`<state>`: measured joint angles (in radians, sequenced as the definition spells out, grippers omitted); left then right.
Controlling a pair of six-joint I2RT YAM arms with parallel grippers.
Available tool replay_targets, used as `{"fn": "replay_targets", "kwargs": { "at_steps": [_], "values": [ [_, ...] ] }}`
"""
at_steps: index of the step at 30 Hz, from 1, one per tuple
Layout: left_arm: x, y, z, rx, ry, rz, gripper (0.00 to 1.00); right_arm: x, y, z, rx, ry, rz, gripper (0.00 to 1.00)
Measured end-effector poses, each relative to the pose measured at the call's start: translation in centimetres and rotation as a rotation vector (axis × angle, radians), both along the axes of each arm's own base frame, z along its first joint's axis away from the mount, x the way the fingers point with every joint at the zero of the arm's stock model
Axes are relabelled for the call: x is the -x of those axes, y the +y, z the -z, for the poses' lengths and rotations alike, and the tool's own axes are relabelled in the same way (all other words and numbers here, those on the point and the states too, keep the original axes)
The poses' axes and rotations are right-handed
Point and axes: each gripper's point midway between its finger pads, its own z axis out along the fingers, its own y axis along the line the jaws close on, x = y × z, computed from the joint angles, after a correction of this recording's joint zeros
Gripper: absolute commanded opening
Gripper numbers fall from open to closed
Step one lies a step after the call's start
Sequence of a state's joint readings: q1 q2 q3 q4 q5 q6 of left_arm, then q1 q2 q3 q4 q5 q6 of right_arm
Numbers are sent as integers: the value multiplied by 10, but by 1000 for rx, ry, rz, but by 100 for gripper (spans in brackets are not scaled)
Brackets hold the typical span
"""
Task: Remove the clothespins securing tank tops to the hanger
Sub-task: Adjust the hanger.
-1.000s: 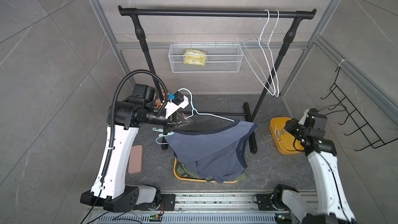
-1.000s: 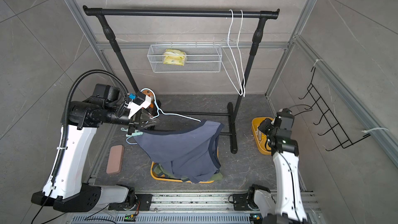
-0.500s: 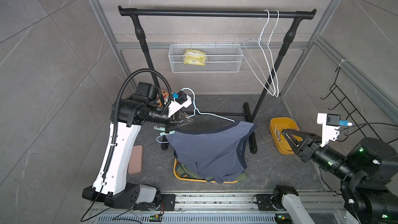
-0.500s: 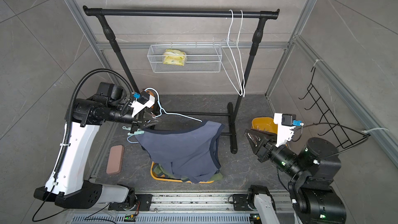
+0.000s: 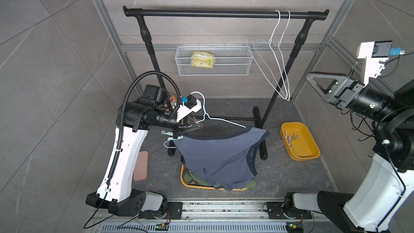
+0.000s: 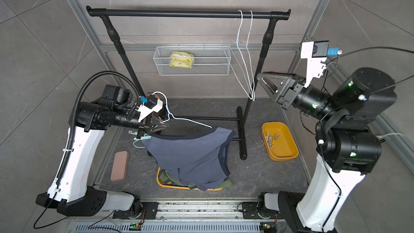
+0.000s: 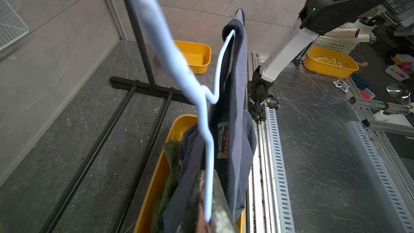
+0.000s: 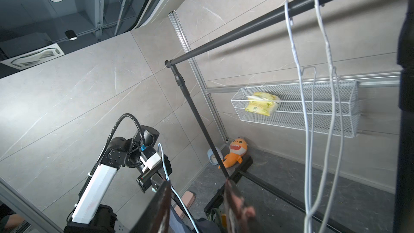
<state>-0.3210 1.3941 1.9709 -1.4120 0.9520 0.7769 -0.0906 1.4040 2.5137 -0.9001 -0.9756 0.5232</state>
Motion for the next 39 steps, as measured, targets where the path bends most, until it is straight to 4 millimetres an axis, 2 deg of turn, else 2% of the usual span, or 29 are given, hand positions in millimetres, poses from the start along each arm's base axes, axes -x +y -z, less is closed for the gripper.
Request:
{"fn": "replay_targets", "kwargs": {
  "at_steps": [5,7,10,13,15,17,20,24,26,28,33,39],
  "values": [
    [-1,1,-1,-4,-7,-7,0,-29,23,-18,-24,-35,-113,44],
    [-1,1,-2,-2,-11,-7,0,-41,34,-20,-24,-56,-157,48],
    [-1,1,-2,-3,-11,-7,0,-59,48,-2,17,-41,-188,52],
    [-2,1,-2,-6,-11,-10,0,-75,67,28,103,-27,-169,51],
    [-2,1,-2,-10,-15,-13,0,-79,84,45,180,-44,-147,51],
    [-3,2,-2,-14,-21,-18,0,-75,106,59,263,-73,-138,51],
    [-5,2,-3,-18,-27,-22,0,-55,134,71,358,-125,-155,49],
    [-7,1,-4,-19,-29,-22,0,-16,162,75,468,-235,-156,49],
    [-8,1,-3,-20,-27,-22,0,5,179,82,535,-282,-169,49],
    [-8,0,-3,-20,-25,-21,0,15,195,95,601,-298,-183,49],
    [-8,1,-4,-20,-29,-21,0,3,217,133,741,-264,-163,51],
    [-4,1,-5,-23,-26,-15,0,-5,220,156,812,-227,-154,53]
  ]
}}
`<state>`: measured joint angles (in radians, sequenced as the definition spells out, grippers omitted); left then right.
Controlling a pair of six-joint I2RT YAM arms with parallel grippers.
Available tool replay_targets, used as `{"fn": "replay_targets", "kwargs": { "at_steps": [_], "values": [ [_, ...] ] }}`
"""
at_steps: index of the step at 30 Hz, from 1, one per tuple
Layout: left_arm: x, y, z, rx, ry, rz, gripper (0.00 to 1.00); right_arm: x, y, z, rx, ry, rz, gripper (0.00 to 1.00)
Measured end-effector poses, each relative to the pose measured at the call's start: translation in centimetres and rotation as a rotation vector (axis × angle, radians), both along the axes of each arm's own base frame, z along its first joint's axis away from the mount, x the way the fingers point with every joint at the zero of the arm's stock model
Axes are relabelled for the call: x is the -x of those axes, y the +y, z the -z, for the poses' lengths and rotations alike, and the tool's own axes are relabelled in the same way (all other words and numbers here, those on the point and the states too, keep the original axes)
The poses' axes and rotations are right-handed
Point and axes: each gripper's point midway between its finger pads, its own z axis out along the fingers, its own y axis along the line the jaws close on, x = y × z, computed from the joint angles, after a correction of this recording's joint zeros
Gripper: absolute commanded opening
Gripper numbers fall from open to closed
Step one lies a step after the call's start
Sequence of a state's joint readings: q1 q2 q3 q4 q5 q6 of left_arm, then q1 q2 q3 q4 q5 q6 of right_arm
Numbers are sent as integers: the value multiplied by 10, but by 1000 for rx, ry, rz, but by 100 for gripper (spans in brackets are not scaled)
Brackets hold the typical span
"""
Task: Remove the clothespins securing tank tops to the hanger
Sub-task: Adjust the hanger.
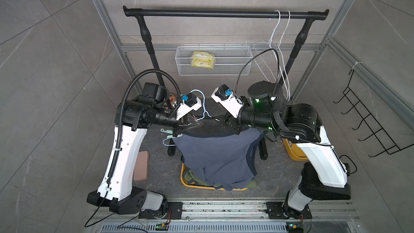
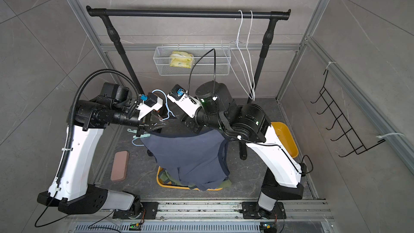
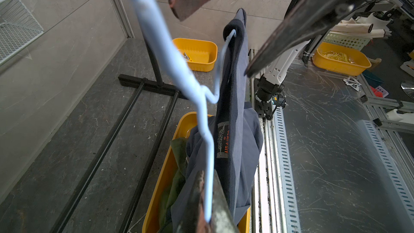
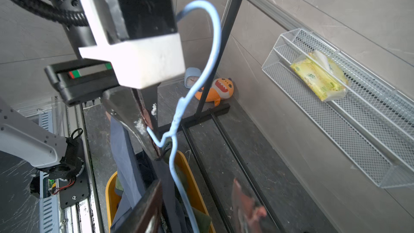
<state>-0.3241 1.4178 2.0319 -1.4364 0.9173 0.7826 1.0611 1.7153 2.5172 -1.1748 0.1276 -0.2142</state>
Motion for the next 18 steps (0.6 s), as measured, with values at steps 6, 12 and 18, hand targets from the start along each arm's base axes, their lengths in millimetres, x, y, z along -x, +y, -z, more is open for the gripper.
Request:
{"fn": "replay_targets", "kwargs": {
  "at_steps": [6,12,18],
  "values": [
    [6,1,-2,-6,-7,13,0,-1,3,16,50,32,-4,52],
    [11,2,-5,-5,-24,27,0,-3,14,43,118,90,-18,30],
    [9,3,-3,-18,-45,28,0,7,20,54,150,119,-66,3]
  ]
}}
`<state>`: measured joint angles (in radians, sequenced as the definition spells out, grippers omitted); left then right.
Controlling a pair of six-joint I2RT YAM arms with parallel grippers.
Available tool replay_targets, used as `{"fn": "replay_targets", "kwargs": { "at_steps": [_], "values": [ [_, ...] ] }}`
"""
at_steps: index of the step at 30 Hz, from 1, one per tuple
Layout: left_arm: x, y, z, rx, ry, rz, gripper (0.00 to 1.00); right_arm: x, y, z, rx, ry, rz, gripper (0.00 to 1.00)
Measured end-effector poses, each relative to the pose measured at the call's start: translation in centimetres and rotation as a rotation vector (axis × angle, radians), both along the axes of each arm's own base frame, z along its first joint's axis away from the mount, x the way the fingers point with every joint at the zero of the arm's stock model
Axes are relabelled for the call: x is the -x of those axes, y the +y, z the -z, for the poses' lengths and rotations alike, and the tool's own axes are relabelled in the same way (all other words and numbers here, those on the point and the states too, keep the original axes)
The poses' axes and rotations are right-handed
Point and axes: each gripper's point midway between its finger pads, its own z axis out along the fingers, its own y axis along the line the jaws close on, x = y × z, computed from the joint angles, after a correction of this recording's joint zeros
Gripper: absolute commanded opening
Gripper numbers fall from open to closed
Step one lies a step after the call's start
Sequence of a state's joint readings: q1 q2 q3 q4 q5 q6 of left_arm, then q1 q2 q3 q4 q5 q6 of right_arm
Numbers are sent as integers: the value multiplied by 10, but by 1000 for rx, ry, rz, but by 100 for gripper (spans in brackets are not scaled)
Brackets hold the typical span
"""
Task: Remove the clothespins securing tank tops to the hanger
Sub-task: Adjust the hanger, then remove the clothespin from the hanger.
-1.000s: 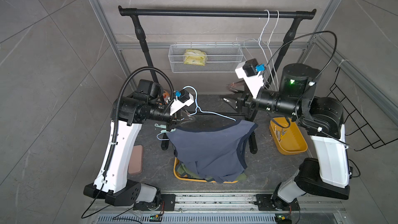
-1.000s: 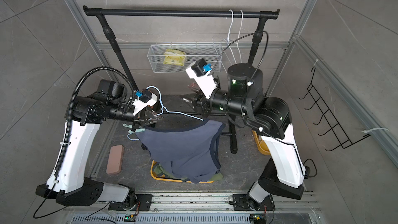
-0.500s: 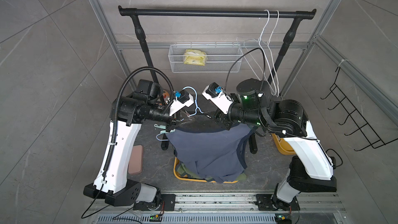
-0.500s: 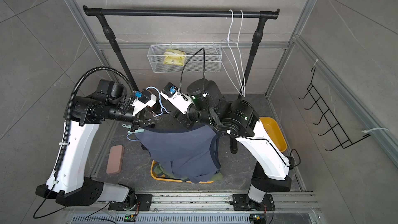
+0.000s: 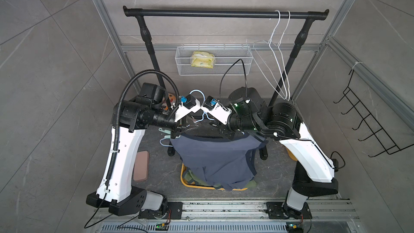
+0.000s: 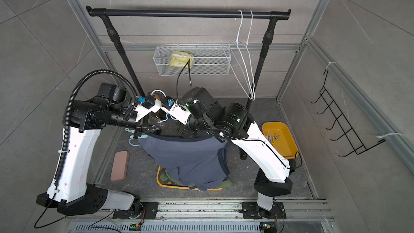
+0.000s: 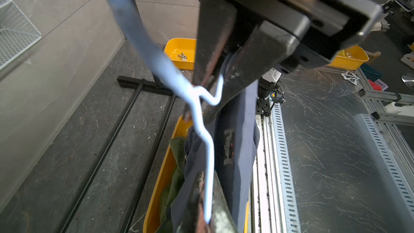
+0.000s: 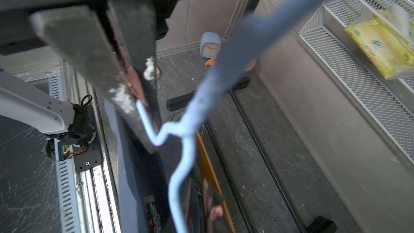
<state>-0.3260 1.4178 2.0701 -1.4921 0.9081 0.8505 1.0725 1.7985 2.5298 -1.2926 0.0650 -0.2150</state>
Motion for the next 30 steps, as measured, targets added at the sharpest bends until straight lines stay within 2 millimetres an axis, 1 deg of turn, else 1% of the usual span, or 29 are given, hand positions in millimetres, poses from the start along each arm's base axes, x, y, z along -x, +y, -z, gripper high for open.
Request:
{"fn": "replay_targets", "kwargs": {
  "at_steps": [1,3,6,10,11,15,16,18,21,23,26,30],
  "values": [
    [0,0,1,-3,-3,1,0,2,0,1,5,2,-8,0],
    [-1,0,2,-8,-9,0,0,2,0,2,10,1,-13,0],
    [-2,1,3,-18,-17,-4,9,0,-1,4,14,-6,-15,0],
    [-2,3,6,-48,-47,-4,32,-2,-7,8,9,-18,-5,0],
    [-3,4,5,-55,-58,-7,36,-4,-10,8,6,-25,2,0],
    [-1,7,-10,-54,-142,-14,53,-7,-22,0,-22,-64,23,0],
    [0,8,-15,-50,-164,-16,59,-6,-25,-4,-35,-77,28,0],
    [3,9,-25,-39,-202,-19,66,-6,-30,-12,-54,-101,36,0],
    [6,12,-36,-31,-249,-27,73,-8,-36,-20,-69,-135,50,0],
    [8,14,-41,-33,-278,-35,79,-11,-40,-20,-67,-152,65,0],
    [10,16,-46,-34,-306,-44,85,-11,-49,-12,-38,-159,84,0],
    [7,19,-50,-50,-339,-66,89,-10,-61,-6,-16,-165,106,0]
  ]
}}
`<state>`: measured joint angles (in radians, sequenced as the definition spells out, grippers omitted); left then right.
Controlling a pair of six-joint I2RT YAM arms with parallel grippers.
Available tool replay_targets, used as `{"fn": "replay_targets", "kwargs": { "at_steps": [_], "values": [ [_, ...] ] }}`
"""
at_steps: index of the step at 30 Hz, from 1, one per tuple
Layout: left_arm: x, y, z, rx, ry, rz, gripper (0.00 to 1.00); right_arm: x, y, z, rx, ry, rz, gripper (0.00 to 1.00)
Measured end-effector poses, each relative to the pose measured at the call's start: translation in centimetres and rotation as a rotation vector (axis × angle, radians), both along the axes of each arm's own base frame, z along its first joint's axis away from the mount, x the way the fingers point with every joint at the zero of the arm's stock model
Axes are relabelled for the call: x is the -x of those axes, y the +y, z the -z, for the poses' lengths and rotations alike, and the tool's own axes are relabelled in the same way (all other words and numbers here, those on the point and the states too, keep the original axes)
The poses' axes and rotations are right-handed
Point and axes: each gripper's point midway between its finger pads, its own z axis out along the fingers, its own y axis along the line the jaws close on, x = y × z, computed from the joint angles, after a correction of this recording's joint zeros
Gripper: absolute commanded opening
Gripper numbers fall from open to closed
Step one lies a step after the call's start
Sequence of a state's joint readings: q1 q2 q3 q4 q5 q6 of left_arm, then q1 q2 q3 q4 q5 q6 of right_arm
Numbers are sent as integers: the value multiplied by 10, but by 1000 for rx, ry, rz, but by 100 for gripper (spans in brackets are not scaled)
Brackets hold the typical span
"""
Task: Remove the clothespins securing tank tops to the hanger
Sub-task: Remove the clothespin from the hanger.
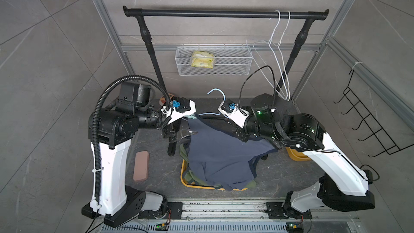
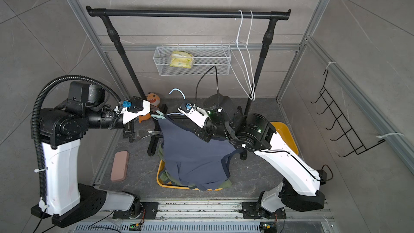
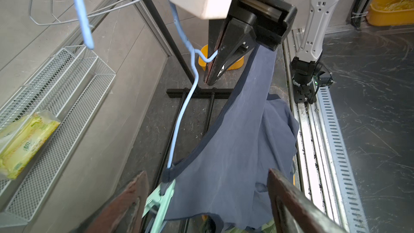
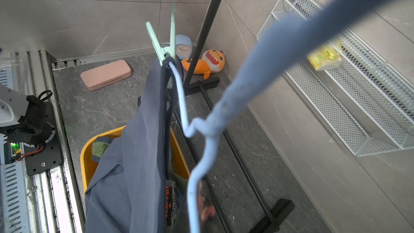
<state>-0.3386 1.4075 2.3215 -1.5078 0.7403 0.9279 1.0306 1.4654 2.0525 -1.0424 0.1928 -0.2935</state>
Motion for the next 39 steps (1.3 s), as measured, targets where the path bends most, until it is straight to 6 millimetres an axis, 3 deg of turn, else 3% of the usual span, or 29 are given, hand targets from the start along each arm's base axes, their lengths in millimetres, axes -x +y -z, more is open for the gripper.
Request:
{"fn": "replay_targets", "kwargs": {
  "at_steps": [3,12,22,32,39],
  "values": [
    [-7,1,0,-17,-16,-20,90,4,-9,-2,-4,-8,9,0],
    [-37,6,25,-116,10,-93,95,15,-30,-11,-17,-16,13,0],
    [-45,9,28,-140,4,-118,94,19,-35,-1,24,13,12,0],
    [-49,0,36,-133,35,-64,86,25,-31,-15,-9,10,-19,0],
    [-48,-2,39,-131,46,-48,73,25,-28,-16,-10,13,-29,0]
  ]
}}
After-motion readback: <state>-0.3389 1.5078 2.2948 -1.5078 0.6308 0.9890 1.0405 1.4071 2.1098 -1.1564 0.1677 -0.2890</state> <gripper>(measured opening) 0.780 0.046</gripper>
